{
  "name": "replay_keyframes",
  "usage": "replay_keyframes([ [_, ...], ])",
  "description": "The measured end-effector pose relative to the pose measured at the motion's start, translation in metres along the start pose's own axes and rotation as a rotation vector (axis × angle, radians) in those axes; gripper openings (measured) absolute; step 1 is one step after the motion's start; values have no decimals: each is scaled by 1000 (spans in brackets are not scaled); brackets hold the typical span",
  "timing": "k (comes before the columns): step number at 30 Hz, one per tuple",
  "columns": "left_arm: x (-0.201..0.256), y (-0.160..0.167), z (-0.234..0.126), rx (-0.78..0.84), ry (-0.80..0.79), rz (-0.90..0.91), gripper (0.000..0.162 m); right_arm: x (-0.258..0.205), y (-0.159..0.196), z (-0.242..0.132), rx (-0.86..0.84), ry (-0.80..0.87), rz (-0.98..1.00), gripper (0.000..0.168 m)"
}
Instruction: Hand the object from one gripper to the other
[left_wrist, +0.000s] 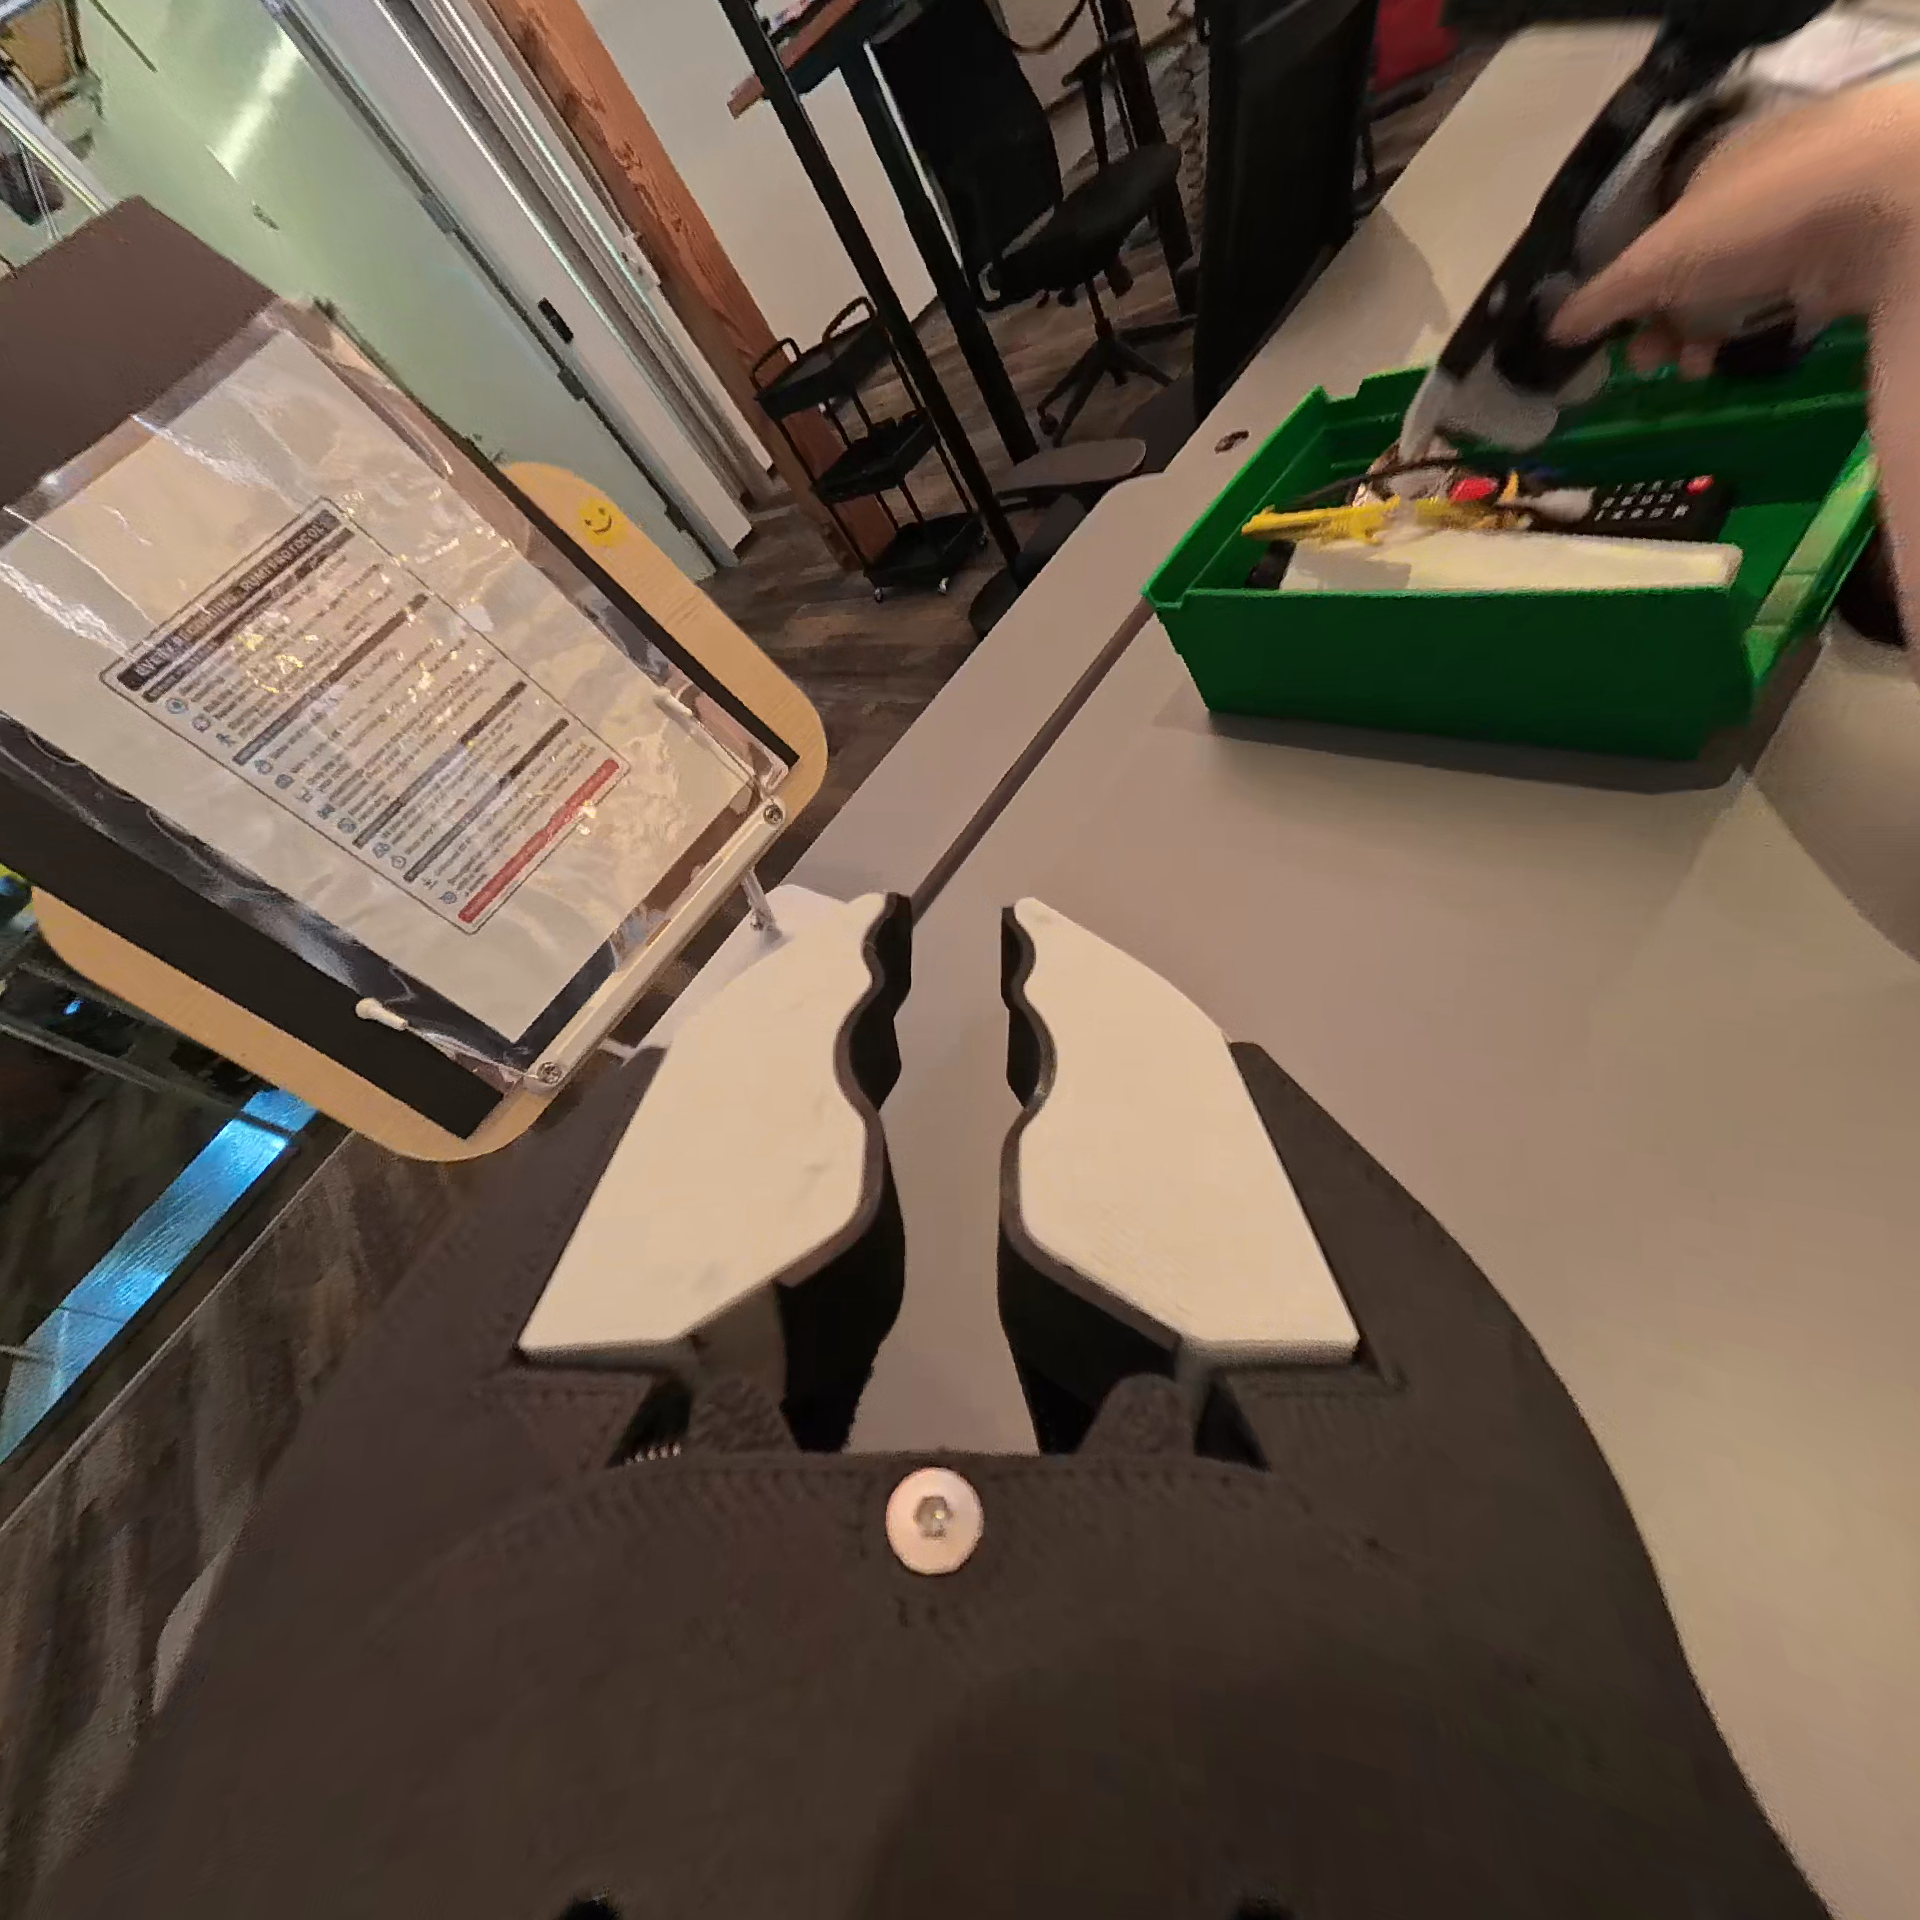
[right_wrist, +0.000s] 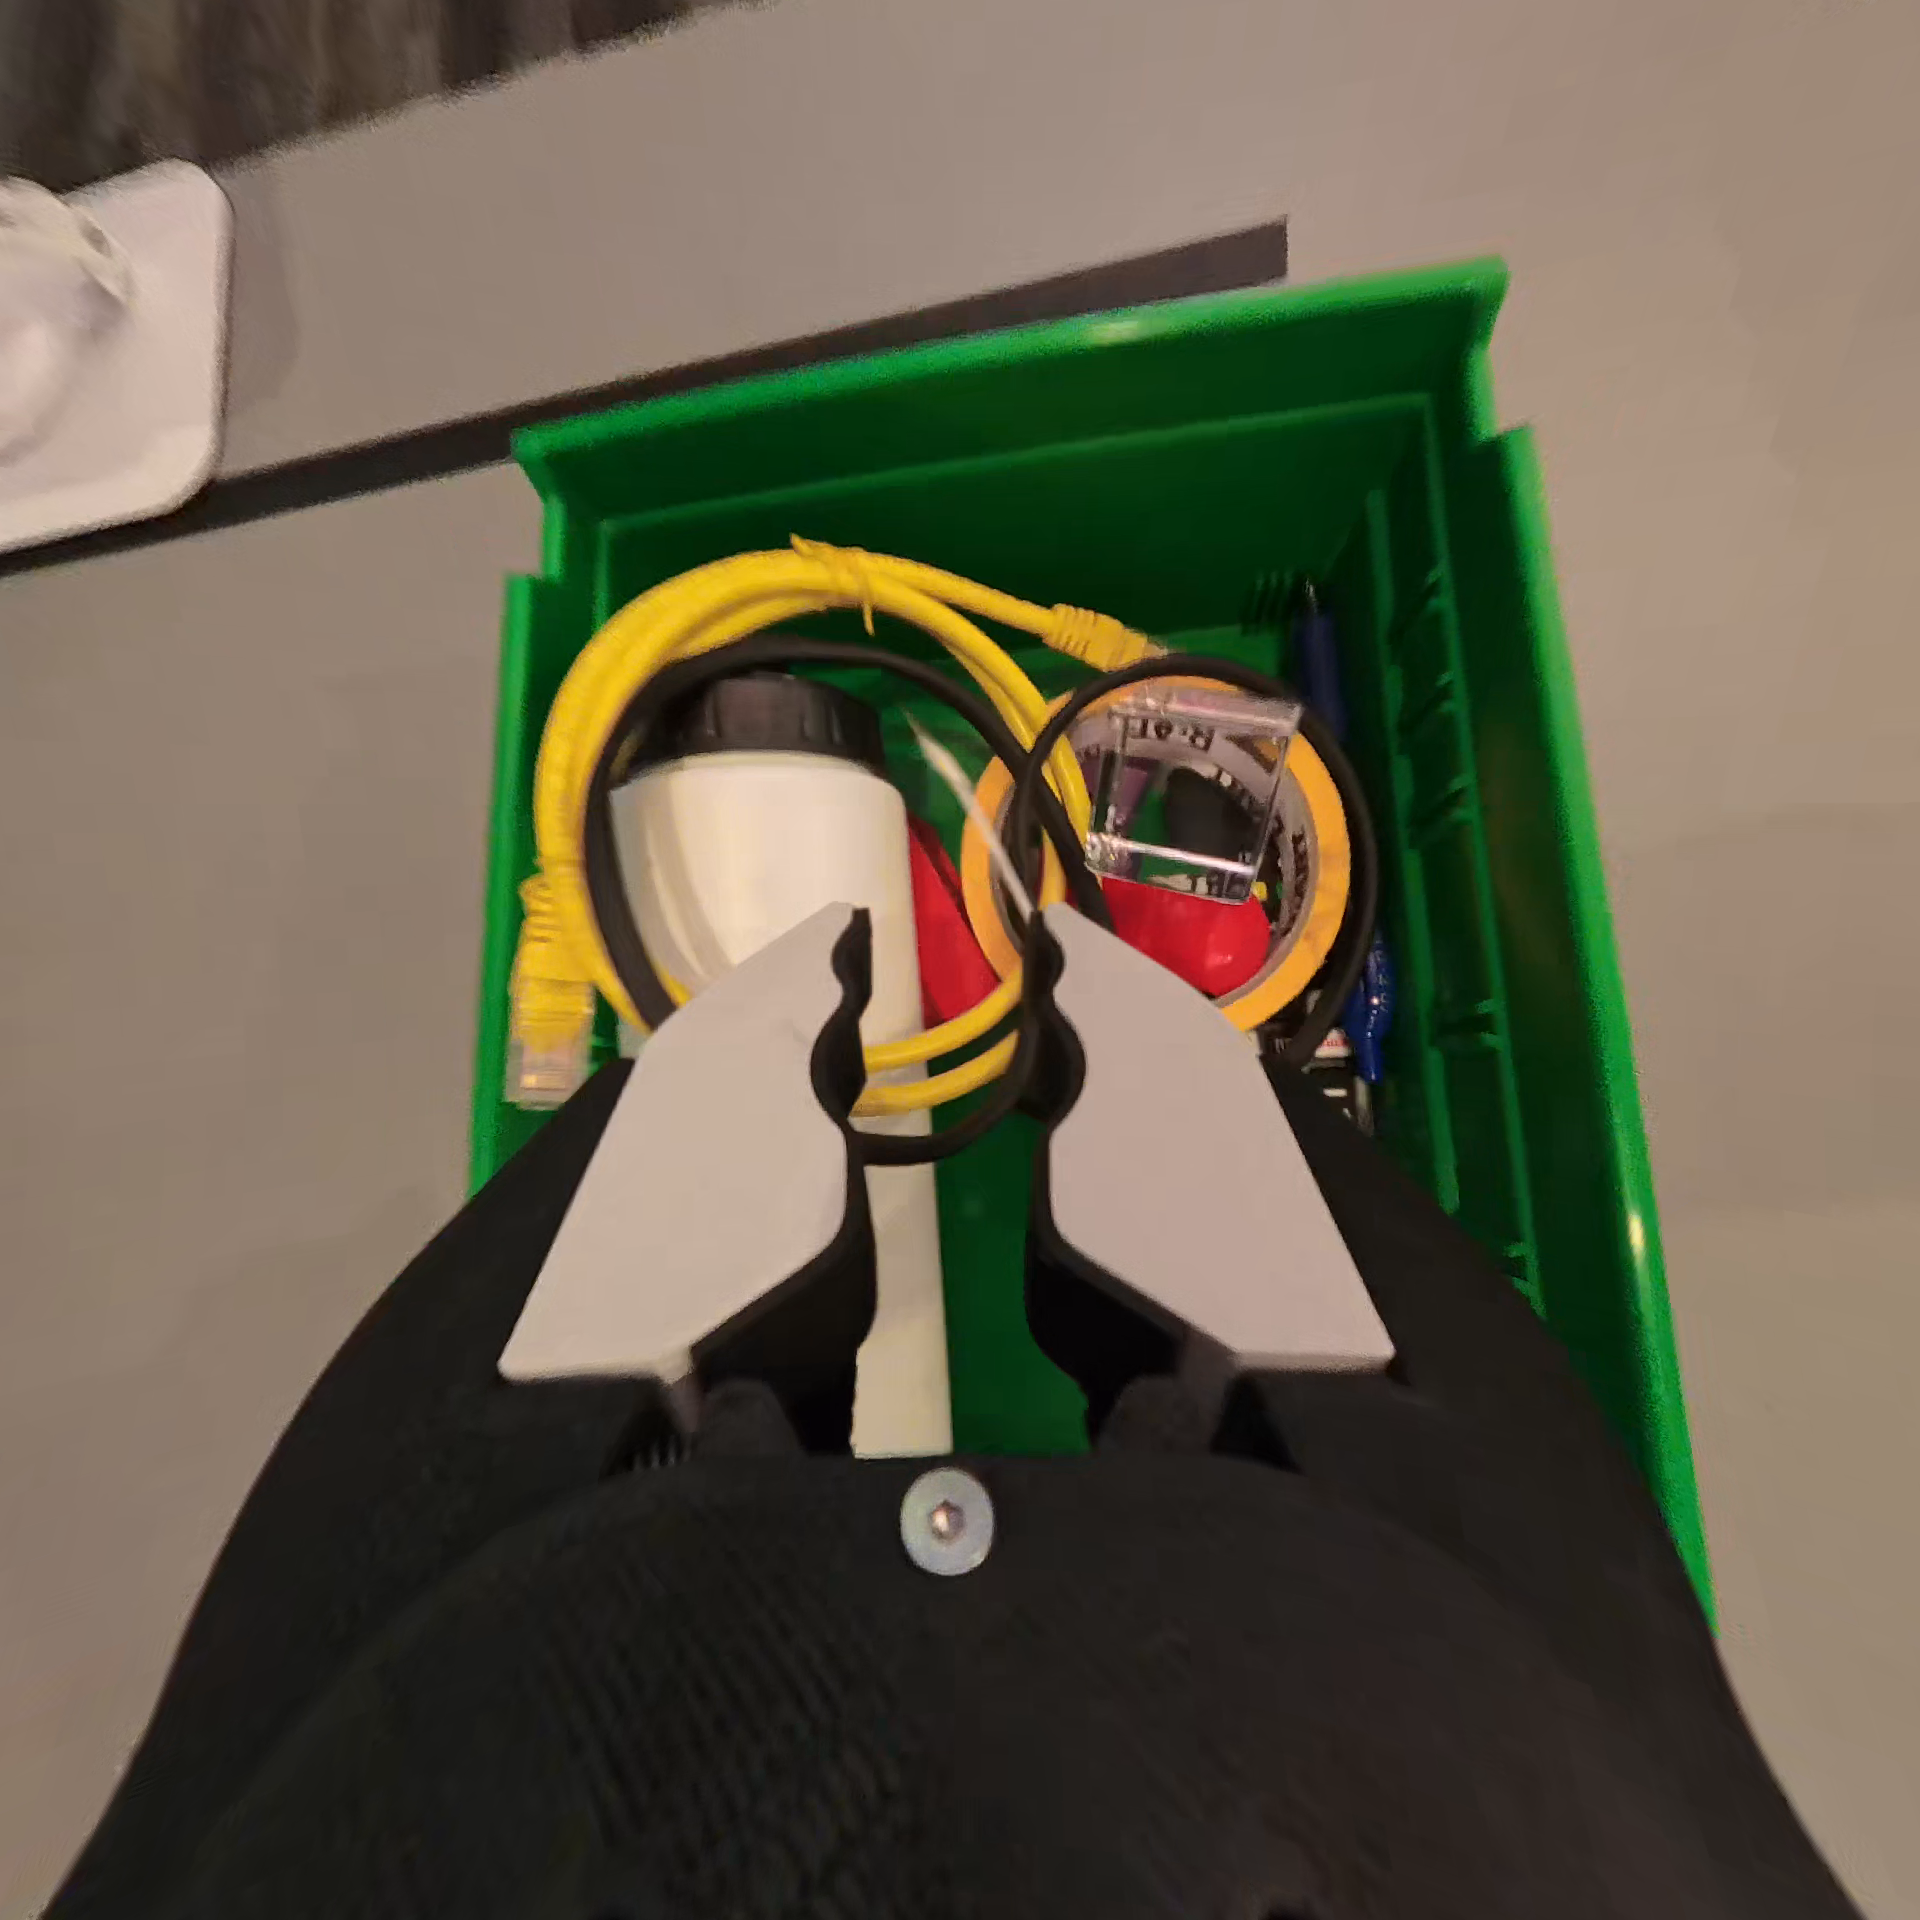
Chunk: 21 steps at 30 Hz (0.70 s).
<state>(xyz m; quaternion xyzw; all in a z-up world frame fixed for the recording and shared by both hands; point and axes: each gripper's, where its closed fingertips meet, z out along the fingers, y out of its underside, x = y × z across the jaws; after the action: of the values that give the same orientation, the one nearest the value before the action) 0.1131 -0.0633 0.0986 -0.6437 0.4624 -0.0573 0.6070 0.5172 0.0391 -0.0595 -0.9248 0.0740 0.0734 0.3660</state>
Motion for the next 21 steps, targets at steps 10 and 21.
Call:
replay_keyframes([
  [10, -114, 123, -1, -808, -686, 445, 9, -111, -91, -154, 735, -187, -241, 40],
  [21, -118, 144, 18, -928, -701, 647, 0, -304, -34, -180, 846, -142, -1168, 49],
])
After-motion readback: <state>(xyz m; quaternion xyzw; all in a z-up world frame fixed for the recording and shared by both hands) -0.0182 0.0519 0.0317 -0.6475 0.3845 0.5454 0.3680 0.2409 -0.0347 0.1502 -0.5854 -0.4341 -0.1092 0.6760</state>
